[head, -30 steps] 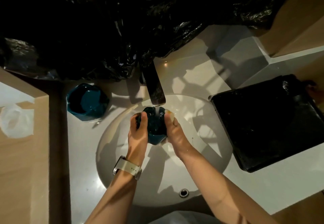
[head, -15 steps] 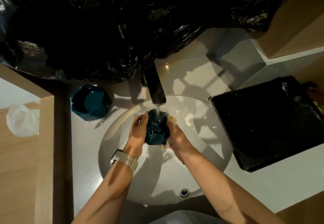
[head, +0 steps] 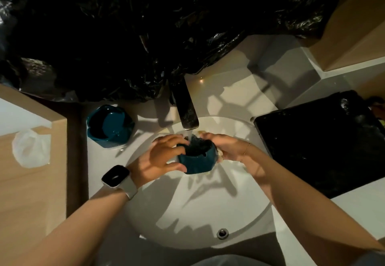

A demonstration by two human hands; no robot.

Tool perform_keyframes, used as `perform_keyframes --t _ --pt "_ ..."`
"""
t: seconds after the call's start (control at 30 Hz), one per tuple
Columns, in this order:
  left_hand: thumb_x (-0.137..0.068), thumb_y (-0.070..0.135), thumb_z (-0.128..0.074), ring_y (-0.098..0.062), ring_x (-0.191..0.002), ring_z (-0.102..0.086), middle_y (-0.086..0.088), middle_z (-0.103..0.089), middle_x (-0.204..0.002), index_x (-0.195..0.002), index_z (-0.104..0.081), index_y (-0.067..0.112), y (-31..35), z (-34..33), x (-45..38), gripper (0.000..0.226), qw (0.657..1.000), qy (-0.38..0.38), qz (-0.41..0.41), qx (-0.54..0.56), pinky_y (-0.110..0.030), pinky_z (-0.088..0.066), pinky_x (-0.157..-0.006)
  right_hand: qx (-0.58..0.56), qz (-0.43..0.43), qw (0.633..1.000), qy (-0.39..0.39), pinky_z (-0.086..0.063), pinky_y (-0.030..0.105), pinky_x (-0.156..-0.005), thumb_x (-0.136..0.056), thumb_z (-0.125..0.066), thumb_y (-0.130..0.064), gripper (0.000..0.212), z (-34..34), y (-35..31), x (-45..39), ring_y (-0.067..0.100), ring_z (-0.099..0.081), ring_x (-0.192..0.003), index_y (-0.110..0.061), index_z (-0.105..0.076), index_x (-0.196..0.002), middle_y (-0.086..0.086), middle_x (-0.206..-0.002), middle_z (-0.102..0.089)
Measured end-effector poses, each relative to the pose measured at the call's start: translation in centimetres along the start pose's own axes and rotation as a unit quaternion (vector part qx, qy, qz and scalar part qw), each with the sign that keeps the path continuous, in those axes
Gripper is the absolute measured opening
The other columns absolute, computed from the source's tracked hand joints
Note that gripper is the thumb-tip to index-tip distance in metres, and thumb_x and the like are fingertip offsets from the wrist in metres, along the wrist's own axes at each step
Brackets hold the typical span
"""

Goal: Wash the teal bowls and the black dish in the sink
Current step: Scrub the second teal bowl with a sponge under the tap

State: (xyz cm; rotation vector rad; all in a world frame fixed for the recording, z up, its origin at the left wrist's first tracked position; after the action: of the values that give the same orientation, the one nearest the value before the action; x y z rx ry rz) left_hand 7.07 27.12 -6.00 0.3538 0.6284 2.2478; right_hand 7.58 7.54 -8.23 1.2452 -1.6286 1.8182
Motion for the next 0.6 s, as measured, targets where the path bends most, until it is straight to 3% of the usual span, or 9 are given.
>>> perform_keyframes --t 0.07,0.17,0.23,0.3,0.37,0.47,0.53,0.6 --pt "-0.082 0.073 -0.045 -0.004 -0.107 -0.053 -0.003 -0.068 -0.111 -0.1 -0.071 0.011 0.7 -0.1 -0.7 0.07 0.999 -0.008 0.007 0.045 -0.025 -0.039 -0.092 -0.018 -0.018 1.0 0.008 -0.035 0.029 -0.057 -0.094 -0.046 -0.051 0.034 0.0 0.6 -0.7 0.014 -0.051 -0.072 -0.023 -0.061 -0.106 0.004 -0.094 -0.06" --pt "-0.08 0.056 -0.062 0.003 -0.078 -0.048 0.001 -0.055 -0.079 -0.086 -0.066 0.006 2.1 -0.4 -1.4 0.05 0.984 -0.019 0.052 0.17 -0.018 -0.035 -0.065 -0.086 0.004 0.996 0.028 -0.045 0.029 -0.077 -0.091 -0.046 -0.06 0.048 0.1 1.7 -1.5 0.014 -0.06 -0.086 -0.019 -0.067 -0.103 -0.004 -0.09 -0.071" --pt "-0.081 0.045 -0.067 -0.003 -0.073 -0.051 0.001 -0.057 -0.079 -0.087 -0.064 0.009 2.2 -1.1 -1.5 0.037 0.956 -0.02 0.124 0.264 -0.021 -0.04 -0.066 -0.12 0.03 0.992 0.04 -0.044 0.035 -0.101 -0.092 -0.04 -0.063 0.056 -0.3 2.2 -1.4 0.019 -0.062 -0.107 -0.019 -0.066 -0.116 0.003 -0.112 -0.072" --pt "-0.08 0.046 -0.065 -0.014 -0.072 -0.055 -0.004 -0.06 -0.079 -0.09 -0.061 0.004 2.0 -1.4 -1.7 0.043 0.91 0.015 0.208 0.358 -0.028 -0.042 -0.067 -0.096 0.057 0.991 0.077 -0.045 0.032 -0.095 -0.093 -0.026 -0.068 0.063 -0.9 2.4 -0.6 0.016 -0.061 -0.105 -0.024 -0.062 -0.119 0.008 -0.12 -0.067" --pt "-0.08 0.051 -0.064 -0.021 -0.077 -0.055 -0.013 -0.059 -0.083 -0.097 -0.057 -0.006 1.9 -1.6 -1.8 0.06 0.858 0.068 0.272 0.431 -0.031 -0.043 -0.067 -0.068 0.121 0.981 0.135 -0.042 0.025 -0.082 -0.089 -0.023 -0.074 0.065 -1.5 2.4 0.1 0.01 -0.057 -0.107 -0.029 -0.055 -0.123 0.0 -0.123 -0.062" --pt "-0.103 0.027 -0.048 -0.019 -0.095 -0.063 -0.015 -0.067 -0.105 -0.114 -0.058 -0.004 2.8 -2.3 -1.8 0.034 0.782 0.089 0.317 0.529 -0.018 -0.051 -0.076 -0.059 0.29 0.93 0.217 -0.045 0.026 -0.09 -0.097 -0.046 -0.047 0.025 -3.0 2.0 1.3 0.012 -0.059 -0.109 -0.034 -0.059 -0.114 -0.002 -0.118 -0.059" --pt "-0.106 0.016 -0.04 -0.008 -0.096 -0.066 -0.007 -0.07 -0.108 -0.117 -0.061 0.004 3.8 -2.3 -1.6 0.027 0.749 0.101 0.328 0.566 -0.013 -0.05 -0.079 0.05 0.354 0.902 0.243 -0.043 0.037 -0.1 -0.094 -0.05 -0.049 0.02 -4.0 2.4 1.2 0.024 -0.052 -0.12 -0.049 -0.064 -0.107 -0.002 -0.127 -0.054" --pt "-0.105 0.017 -0.041 -0.013 -0.098 -0.065 -0.008 -0.069 -0.108 -0.117 -0.061 0.004 4.1 -2.2 -1.3 0.027 0.731 0.129 0.334 0.581 -0.02 -0.049 -0.085 0.072 0.354 0.9 0.243 -0.042 0.034 -0.101 -0.092 -0.052 -0.05 0.019 -3.8 2.2 0.9 0.022 -0.051 -0.119 -0.048 -0.068 -0.102 -0.002 -0.124 -0.053"
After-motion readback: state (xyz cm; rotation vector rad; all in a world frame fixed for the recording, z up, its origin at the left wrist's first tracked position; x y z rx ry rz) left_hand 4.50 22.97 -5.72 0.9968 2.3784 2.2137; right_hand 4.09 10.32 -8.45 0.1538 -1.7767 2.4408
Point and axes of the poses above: each hand's wrist, its own x-axis away from the middle knuckle, its own z-axis out of the back of the hand, y = z × x, the point moved 4 cm from there along -x, towards the middle knuckle
